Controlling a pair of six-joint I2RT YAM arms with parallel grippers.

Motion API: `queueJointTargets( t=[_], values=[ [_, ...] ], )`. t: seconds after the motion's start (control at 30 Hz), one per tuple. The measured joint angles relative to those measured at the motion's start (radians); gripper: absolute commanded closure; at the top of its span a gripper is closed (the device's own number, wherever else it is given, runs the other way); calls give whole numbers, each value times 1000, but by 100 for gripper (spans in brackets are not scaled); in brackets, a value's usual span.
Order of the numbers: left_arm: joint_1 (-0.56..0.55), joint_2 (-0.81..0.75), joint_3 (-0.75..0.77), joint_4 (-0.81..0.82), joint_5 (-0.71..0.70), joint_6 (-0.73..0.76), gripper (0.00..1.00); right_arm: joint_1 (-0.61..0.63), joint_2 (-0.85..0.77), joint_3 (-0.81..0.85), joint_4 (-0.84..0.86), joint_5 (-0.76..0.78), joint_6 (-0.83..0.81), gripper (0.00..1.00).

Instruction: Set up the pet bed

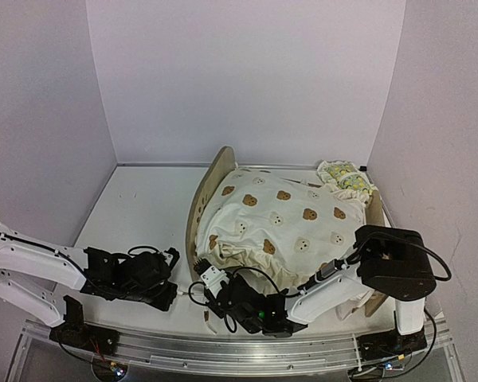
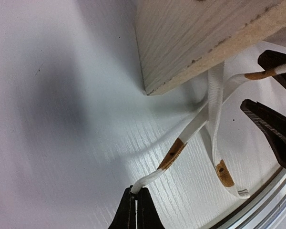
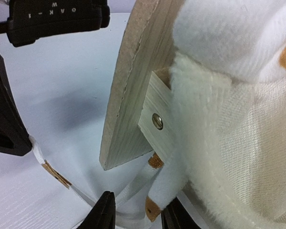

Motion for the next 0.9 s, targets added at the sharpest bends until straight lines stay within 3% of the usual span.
queueJointTargets(
  t=[0.13, 0.3, 0.53, 0.9],
  values=[
    [-1, -42, 0, -9, 16, 0, 100, 0, 0, 0, 30, 13, -23, 92],
    [-2, -78, 1, -5, 38, 2, 100, 0, 0, -1, 56, 22, -32, 99],
    [-2, -72, 20, 40, 45, 13, 100, 0, -3, -53, 73, 6, -22, 98],
    [-2, 88, 104, 164, 6, 29, 100, 2, -84, -130, 77, -88, -12, 90]
  ],
)
